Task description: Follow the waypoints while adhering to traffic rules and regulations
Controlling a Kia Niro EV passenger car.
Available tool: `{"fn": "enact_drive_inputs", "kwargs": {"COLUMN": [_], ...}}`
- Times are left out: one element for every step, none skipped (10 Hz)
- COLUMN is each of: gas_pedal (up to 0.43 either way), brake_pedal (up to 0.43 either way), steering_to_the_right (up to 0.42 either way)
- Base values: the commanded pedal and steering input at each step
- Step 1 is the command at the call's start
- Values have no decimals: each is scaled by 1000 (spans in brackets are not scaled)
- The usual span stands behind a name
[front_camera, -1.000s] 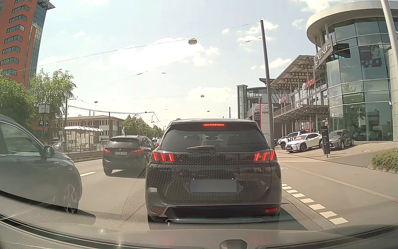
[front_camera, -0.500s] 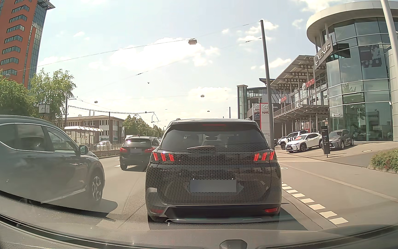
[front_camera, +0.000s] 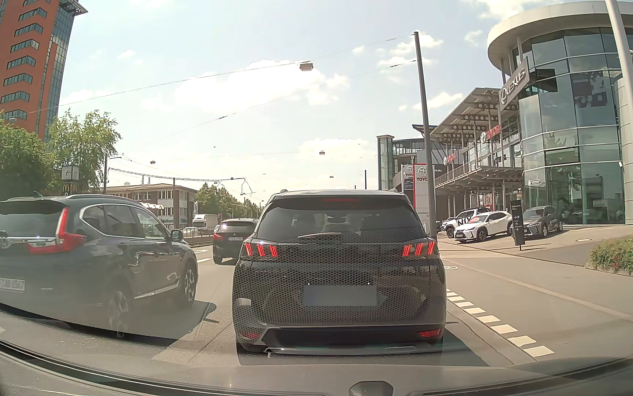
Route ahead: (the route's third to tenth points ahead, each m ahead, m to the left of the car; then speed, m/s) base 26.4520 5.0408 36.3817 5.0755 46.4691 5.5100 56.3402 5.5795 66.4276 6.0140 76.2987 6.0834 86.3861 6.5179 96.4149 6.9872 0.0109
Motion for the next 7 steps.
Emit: {"fn": "enact_drive_inputs", "kwargs": {"gas_pedal": [0,0,0,0,0,0,0], "brake_pedal": [159,98,61,37,30,30,30], "steering_to_the_right": [0,0,0,0,0,0,0]}}
